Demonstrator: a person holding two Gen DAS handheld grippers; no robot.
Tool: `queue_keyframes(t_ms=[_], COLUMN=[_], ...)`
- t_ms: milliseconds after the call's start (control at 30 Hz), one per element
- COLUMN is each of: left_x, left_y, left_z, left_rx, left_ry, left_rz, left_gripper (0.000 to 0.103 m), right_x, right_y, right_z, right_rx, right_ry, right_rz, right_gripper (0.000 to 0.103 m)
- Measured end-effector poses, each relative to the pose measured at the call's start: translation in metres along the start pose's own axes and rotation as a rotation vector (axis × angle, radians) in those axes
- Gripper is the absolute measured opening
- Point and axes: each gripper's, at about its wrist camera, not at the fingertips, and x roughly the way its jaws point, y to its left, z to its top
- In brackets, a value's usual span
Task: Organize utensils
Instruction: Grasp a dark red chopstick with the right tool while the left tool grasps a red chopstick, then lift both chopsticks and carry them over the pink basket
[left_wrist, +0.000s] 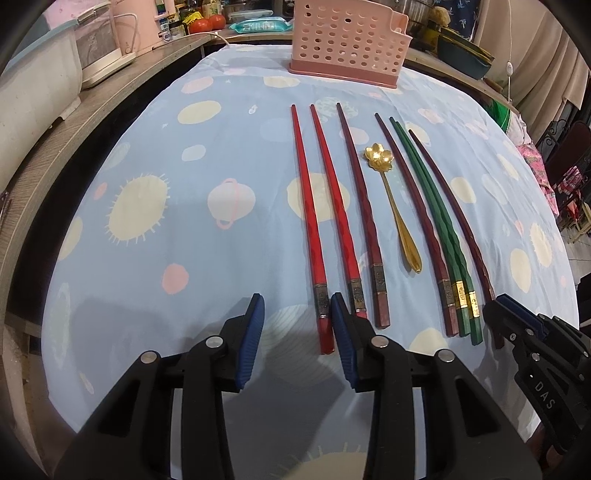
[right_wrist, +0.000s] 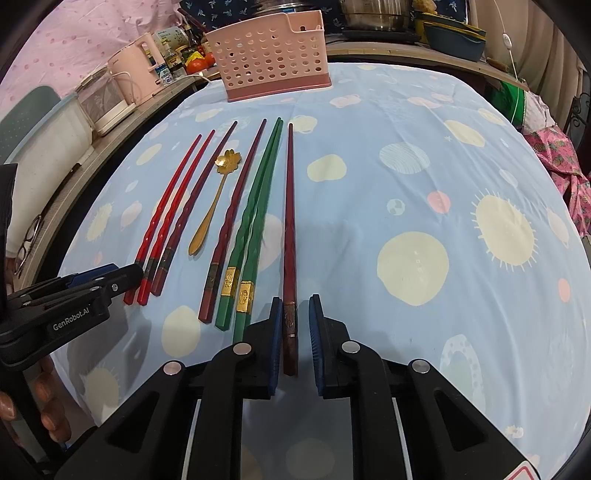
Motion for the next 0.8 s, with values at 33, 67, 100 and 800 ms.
queue_keyframes(t_ms=[33, 67, 100, 800], left_x=[0.0, 0.0, -0.001, -0.015], left_y=[0.001, 0.001, 0.002, 0.012], left_z=[0.0, 0.0, -0.001, 0.001], left_rx=[-0.001, -0.003, -0.006, -0.04], left_ry=[0.0, -0.001, -0.001, -0.03], left_rz=[0.0, -0.002, -0.004, -0.038], left_gripper=[0.031, 0.026, 0.021, 0.007], right_x=[0.0, 0.0, 0.0, -0.016], right_y=[-0.001, 0.0, 0.0, -0.003], right_z=[0.0, 0.0, 0.0, 0.002], right_rx=[0.0, 0.0, -0.001, 0.013], right_ry=[0.0, 0.0, 0.0, -0.024], right_rz=[0.0, 0.0, 0.0, 0.018], right_gripper=[0.013, 0.013, 0.013, 0.007])
